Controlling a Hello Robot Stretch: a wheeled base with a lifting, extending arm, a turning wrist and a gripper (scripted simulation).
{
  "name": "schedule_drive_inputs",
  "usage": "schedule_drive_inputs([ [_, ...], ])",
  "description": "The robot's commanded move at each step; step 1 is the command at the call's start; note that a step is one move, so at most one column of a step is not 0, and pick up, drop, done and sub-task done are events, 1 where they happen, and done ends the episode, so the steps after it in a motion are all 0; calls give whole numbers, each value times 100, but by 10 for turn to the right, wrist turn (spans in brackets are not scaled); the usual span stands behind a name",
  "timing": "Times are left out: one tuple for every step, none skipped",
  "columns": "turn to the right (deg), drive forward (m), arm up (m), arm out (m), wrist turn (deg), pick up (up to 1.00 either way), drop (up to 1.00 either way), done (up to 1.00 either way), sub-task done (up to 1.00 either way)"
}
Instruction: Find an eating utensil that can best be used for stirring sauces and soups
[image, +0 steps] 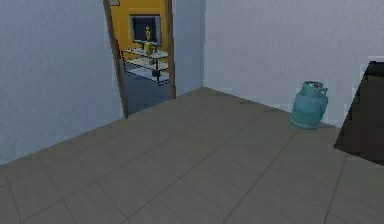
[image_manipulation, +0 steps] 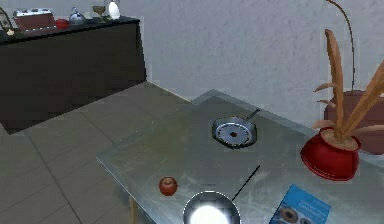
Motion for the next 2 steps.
schedule_drive_inputs([
  [450, 0, 0, 0, 0, 0, 0, 0, 0],
  [-450, 0, 0, 0, 0, 0, 0, 0, 0],
])
